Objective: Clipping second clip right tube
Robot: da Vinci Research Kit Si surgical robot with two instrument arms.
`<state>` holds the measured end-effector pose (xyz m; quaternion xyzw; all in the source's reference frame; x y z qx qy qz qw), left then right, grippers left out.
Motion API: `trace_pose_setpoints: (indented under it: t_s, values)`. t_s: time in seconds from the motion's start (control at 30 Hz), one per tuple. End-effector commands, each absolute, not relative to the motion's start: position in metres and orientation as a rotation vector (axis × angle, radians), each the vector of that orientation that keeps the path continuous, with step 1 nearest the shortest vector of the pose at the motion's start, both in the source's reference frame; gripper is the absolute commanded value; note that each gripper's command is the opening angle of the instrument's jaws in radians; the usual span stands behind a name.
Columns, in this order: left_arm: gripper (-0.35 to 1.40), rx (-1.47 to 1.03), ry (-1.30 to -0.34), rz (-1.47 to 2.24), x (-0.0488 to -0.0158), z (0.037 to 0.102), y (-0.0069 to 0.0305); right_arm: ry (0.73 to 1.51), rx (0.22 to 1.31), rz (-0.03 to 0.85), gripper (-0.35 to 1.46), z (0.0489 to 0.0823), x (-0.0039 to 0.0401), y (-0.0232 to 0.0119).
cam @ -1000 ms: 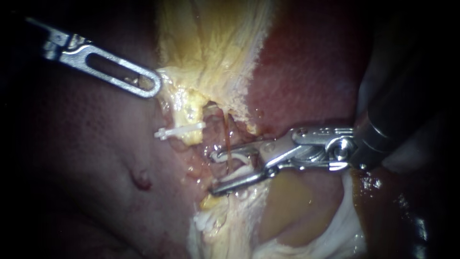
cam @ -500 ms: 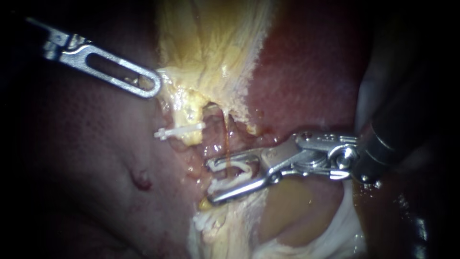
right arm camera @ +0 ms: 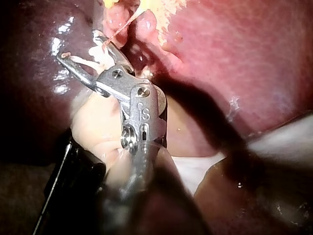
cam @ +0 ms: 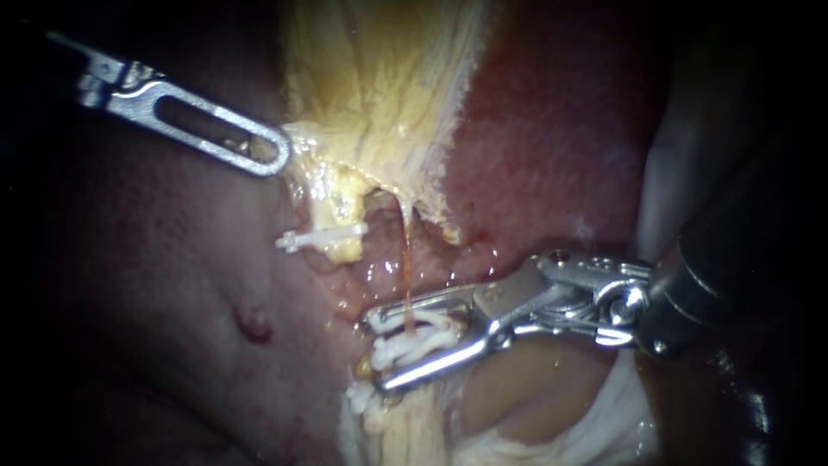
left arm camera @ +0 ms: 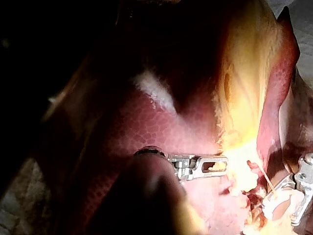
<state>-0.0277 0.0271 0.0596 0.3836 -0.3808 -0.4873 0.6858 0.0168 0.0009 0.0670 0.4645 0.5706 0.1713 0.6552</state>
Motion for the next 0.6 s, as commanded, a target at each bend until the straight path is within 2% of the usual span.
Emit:
trace_pose_setpoints:
  t_s: [0.03,0.27,0.6]
  values:
    - [-0.35,0.86,-0.853,-1.091,-0.0277,0.0596,0.0271,1.287,1.059,0.401,0.49,0.0671,0.0168,0.001]
    - [-0.35,0.859,-0.853,-1.092,-0.0277,0.0596,0.0271,1.27,1.082,0.43,0.41,0.0677,0.0162,0.0015]
    - [-0.35,0.86,-0.853,-1.092,-0.0277,0.0596,0.0271,1.274,1.079,0.436,0.13,0.068,0.0153,0.0019]
